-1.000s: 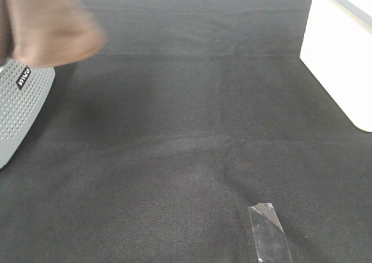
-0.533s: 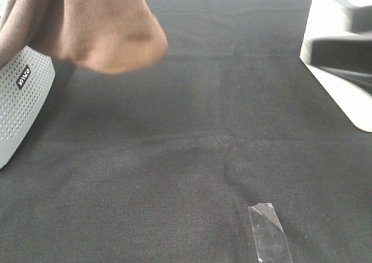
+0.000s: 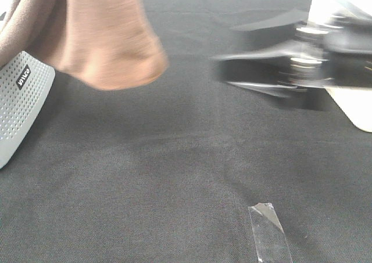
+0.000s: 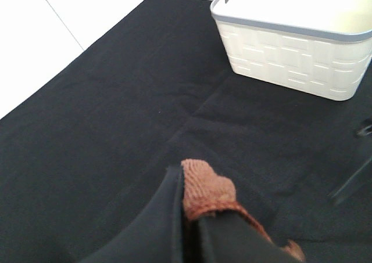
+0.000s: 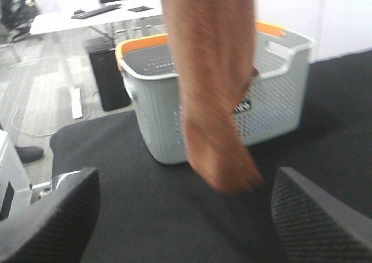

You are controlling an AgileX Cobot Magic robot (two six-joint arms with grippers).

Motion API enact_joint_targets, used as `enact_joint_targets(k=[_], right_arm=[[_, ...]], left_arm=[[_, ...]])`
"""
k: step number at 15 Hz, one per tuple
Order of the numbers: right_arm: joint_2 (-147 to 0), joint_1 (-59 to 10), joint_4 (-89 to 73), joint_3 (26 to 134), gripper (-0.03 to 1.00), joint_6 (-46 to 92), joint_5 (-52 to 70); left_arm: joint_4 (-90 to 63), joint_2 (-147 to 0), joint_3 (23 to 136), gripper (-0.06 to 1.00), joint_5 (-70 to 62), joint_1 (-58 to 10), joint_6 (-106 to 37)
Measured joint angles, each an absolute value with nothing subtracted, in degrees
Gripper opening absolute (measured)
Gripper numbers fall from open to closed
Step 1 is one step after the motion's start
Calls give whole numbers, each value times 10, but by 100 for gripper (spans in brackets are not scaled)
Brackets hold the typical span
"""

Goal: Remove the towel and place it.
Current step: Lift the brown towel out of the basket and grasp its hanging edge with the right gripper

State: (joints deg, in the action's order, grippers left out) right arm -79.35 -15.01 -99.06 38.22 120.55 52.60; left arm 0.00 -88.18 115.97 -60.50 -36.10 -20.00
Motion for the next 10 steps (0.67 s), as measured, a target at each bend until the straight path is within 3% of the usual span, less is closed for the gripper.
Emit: enact_joint_targets(k=[4, 10], right_arm=[[-884, -229, -996, 488, 77, 1182, 474], [-980, -299, -996, 560, 77, 1158, 470]], left_arm=[[-10, -882, 1160, 0, -605, -361, -200], [-33, -882, 1160, 0, -607, -361, -200]])
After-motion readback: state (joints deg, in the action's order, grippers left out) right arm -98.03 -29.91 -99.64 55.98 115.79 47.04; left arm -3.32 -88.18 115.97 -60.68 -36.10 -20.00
